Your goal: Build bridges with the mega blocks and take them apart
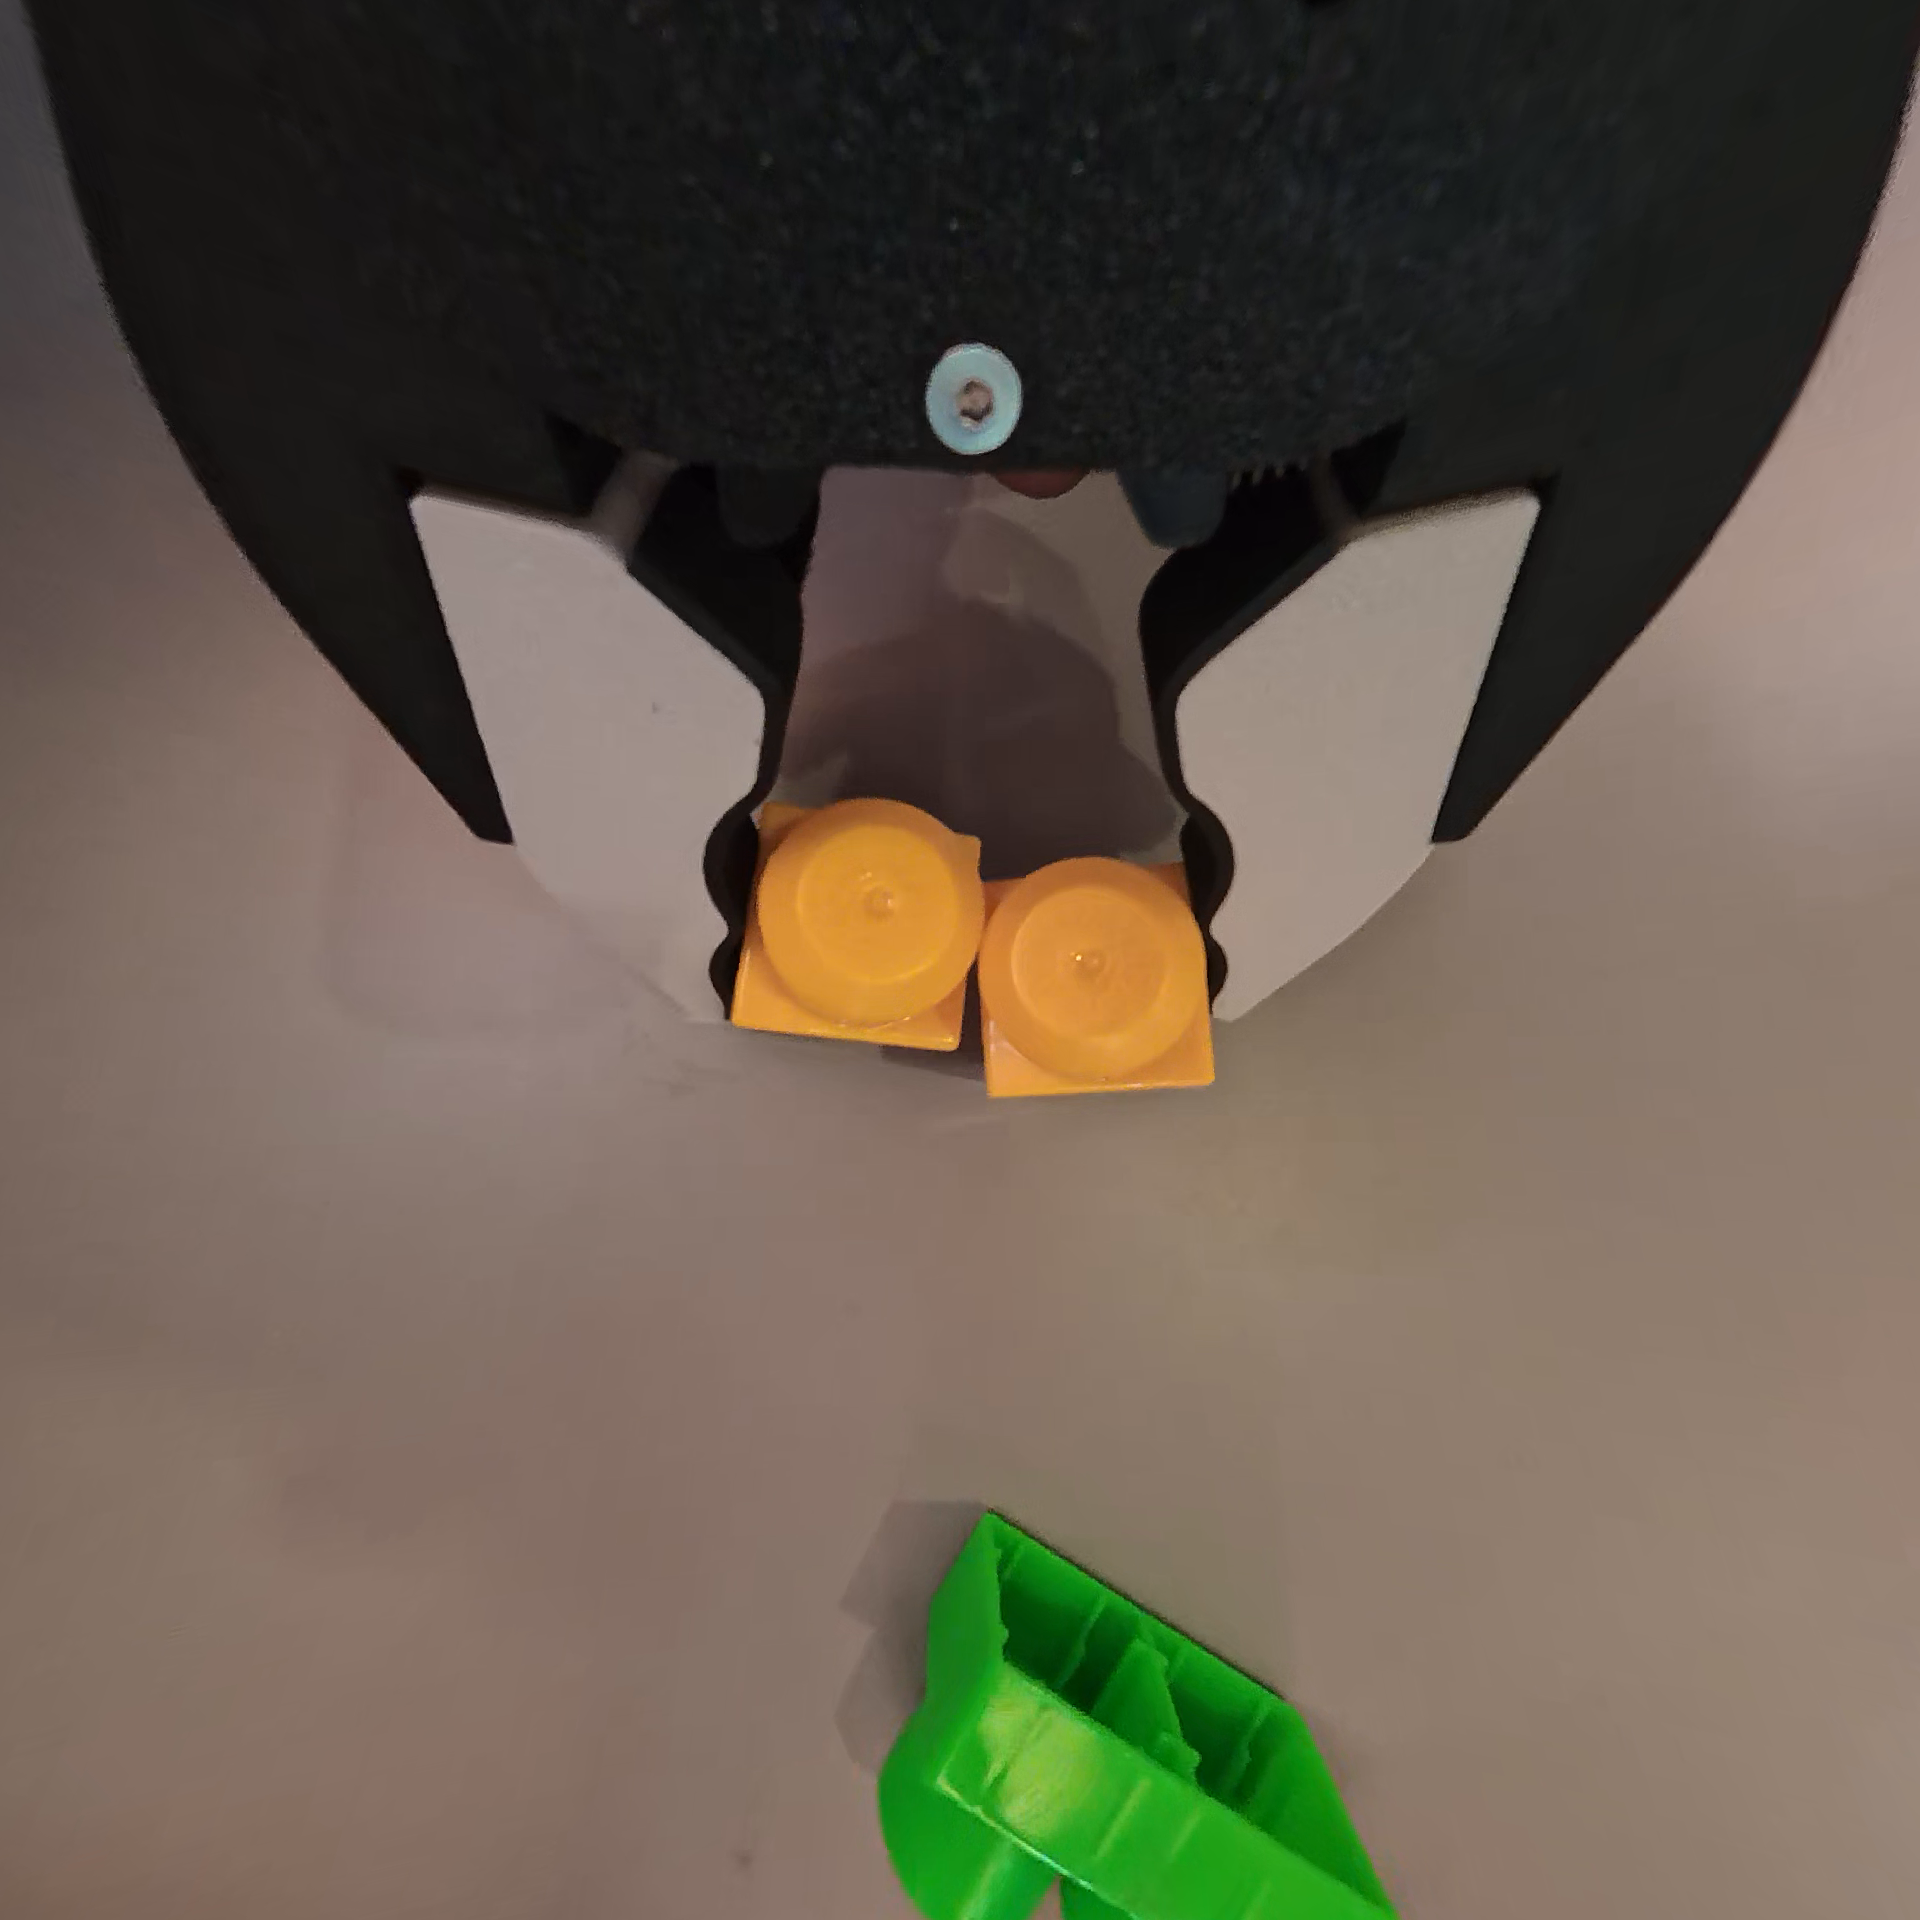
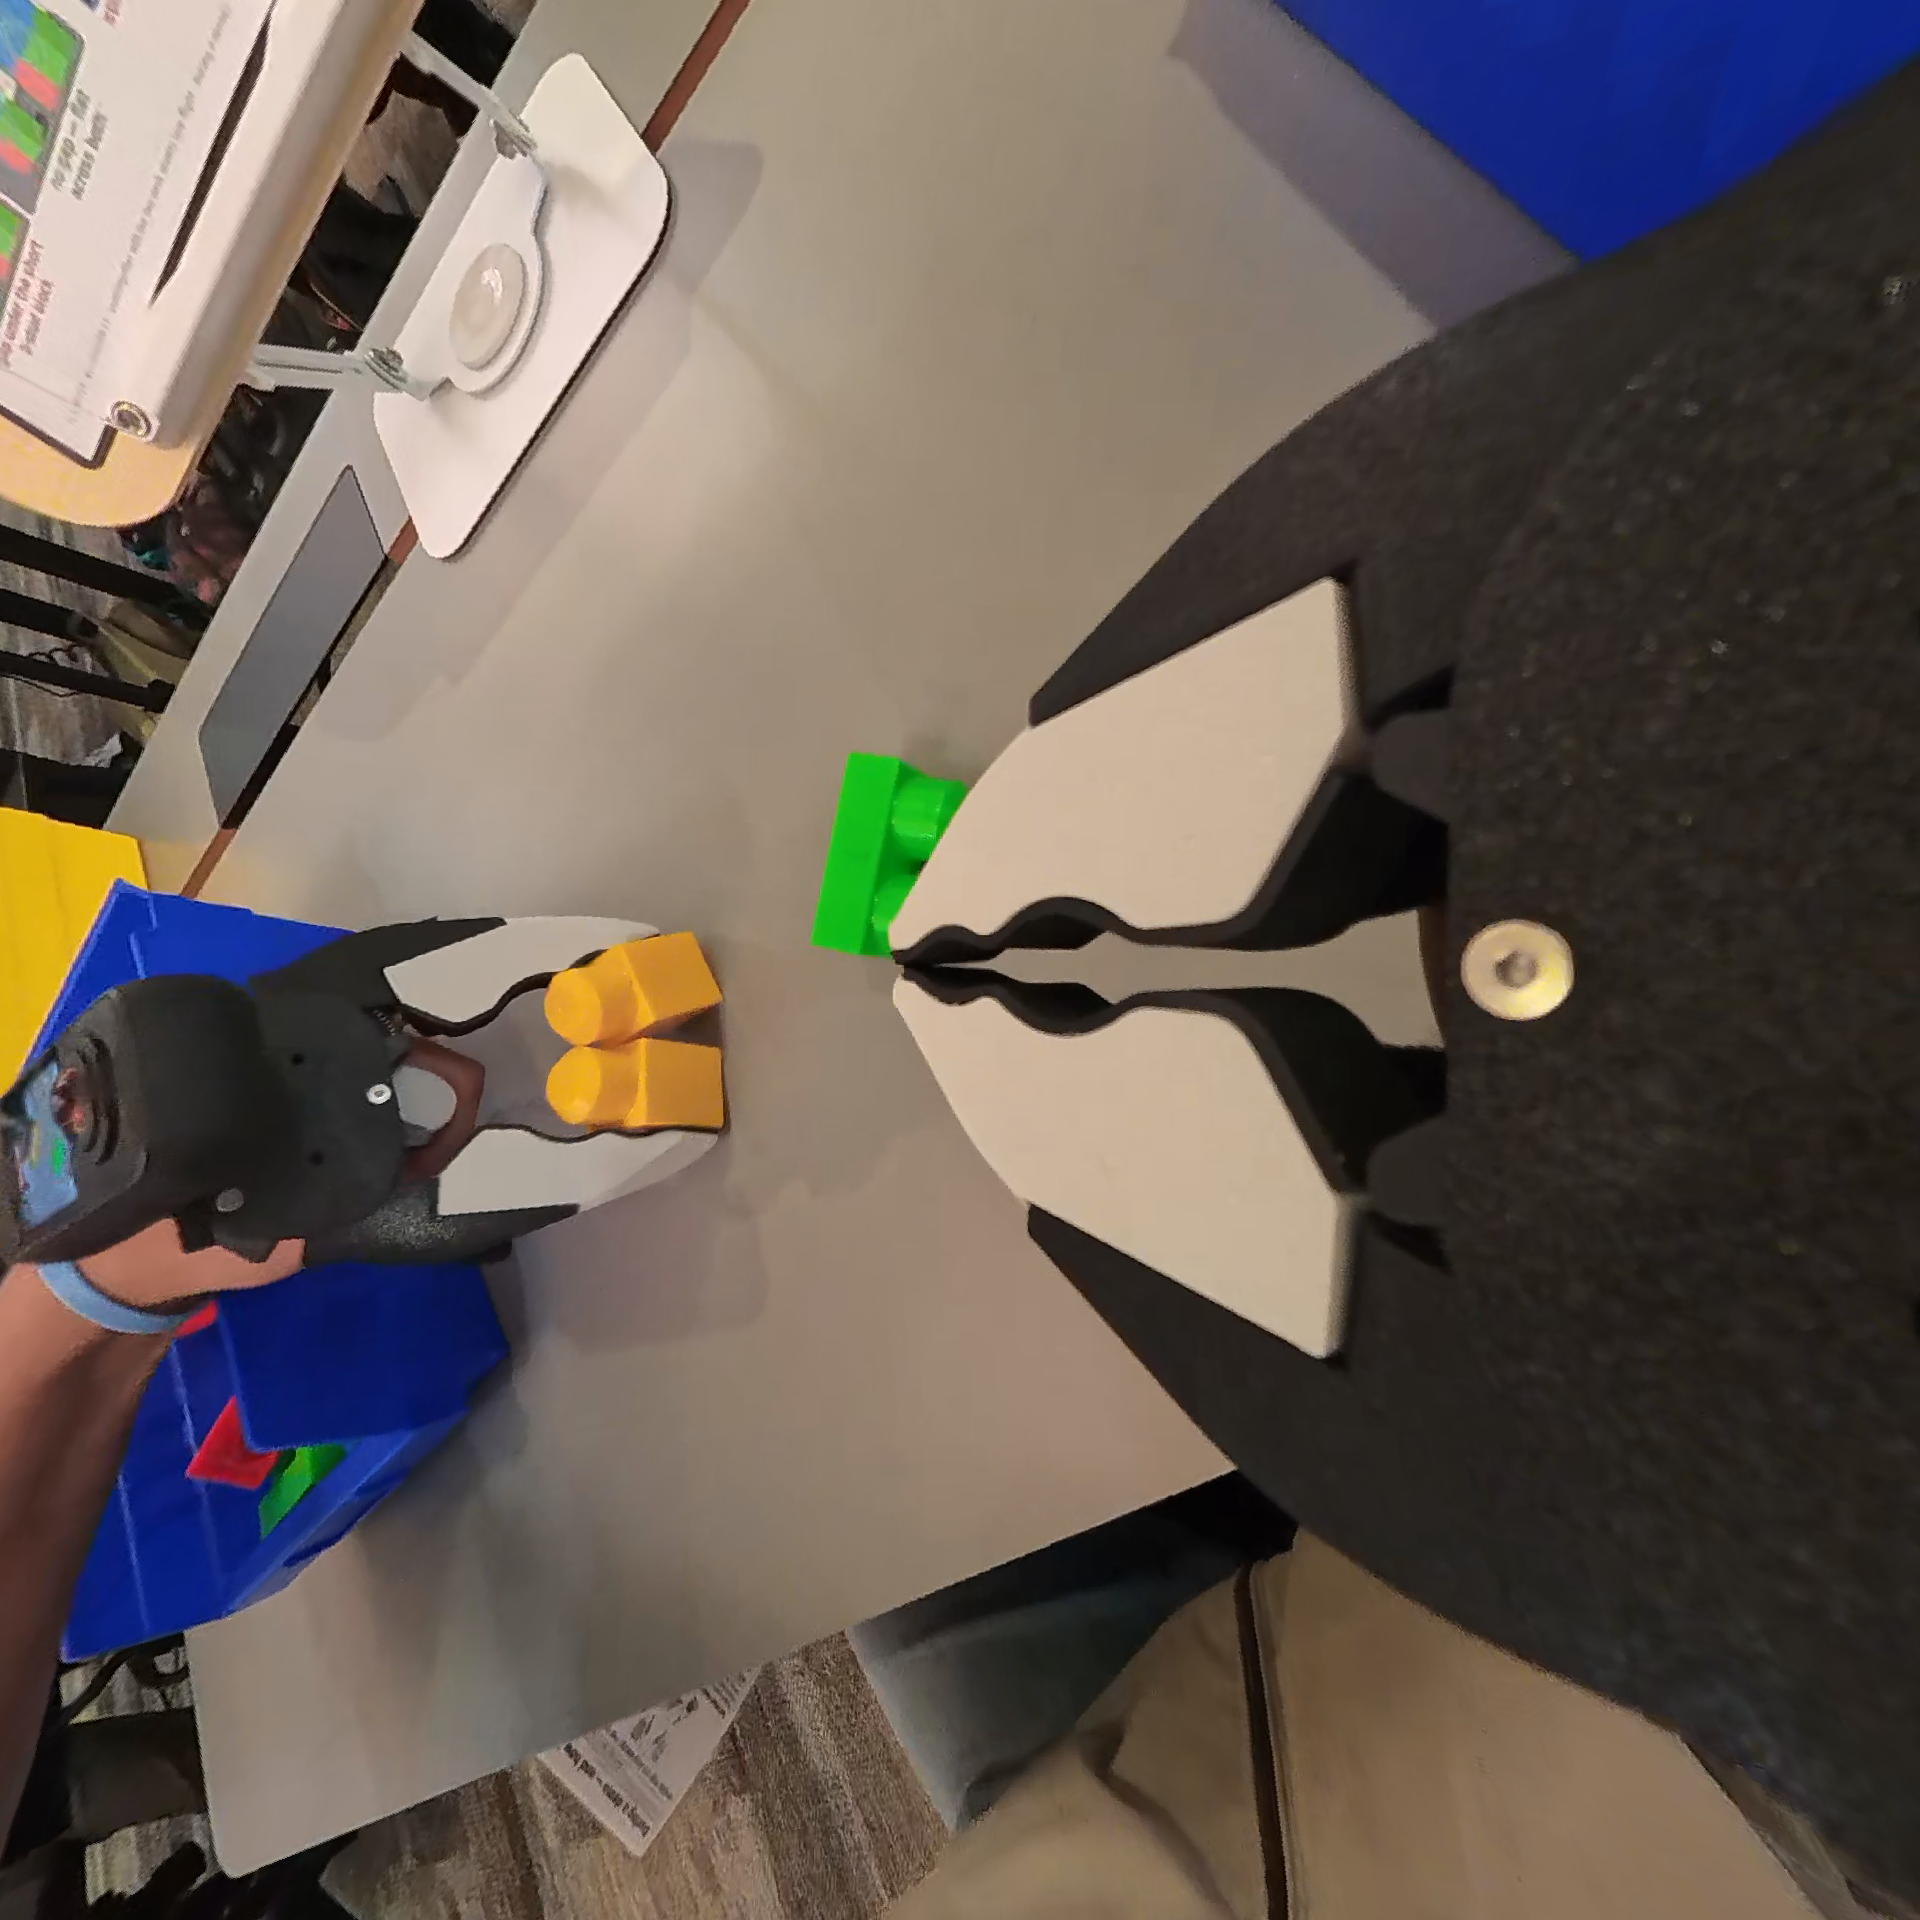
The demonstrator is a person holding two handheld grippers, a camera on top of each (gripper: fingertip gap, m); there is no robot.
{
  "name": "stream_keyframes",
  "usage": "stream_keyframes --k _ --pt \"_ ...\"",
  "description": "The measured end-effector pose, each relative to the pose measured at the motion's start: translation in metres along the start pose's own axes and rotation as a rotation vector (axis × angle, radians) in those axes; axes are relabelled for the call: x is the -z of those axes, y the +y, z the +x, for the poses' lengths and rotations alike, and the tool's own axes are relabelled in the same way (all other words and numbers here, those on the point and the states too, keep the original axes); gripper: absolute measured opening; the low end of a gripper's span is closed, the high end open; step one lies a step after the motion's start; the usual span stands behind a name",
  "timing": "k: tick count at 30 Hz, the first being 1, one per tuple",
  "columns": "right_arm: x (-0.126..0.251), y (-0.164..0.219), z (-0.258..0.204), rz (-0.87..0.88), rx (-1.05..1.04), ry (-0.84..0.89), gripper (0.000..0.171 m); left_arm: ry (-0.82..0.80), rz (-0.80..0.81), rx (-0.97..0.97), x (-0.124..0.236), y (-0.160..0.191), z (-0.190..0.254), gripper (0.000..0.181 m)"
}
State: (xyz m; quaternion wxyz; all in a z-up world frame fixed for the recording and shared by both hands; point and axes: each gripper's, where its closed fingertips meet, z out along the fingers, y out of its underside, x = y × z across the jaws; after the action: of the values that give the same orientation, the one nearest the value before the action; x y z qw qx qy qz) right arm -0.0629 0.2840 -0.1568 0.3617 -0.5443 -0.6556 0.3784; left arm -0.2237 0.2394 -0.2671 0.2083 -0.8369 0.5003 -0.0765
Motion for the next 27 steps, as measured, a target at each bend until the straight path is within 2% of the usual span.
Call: stream_keyframes --k 5,11,15,21,27 --pt "0.001 0.001 -0.005 -0.011 0.034 -0.006 0.000 -0.040 -0.010 0.095 -0.003 -0.007 0.007 0.081" --pt "0.015 -0.003 -0.011 0.043 0.031 -0.037 0.000 -0.177 -0.019 0.265 -0.006 -0.016 0.017 0.081" --pt "0.027 -0.007 -0.012 0.080 0.028 -0.059 0.000 -0.253 -0.031 0.464 -0.005 -0.018 0.030 0.081" --pt "0.039 -0.012 -0.013 0.123 0.028 -0.081 0.000 -0.486 -0.059 0.771 -0.001 -0.012 0.031 0.081" --pt "0.047 -0.018 -0.017 0.149 0.040 -0.087 0.000 -0.584 -0.011 0.946 0.001 -0.006 0.037 0.082"
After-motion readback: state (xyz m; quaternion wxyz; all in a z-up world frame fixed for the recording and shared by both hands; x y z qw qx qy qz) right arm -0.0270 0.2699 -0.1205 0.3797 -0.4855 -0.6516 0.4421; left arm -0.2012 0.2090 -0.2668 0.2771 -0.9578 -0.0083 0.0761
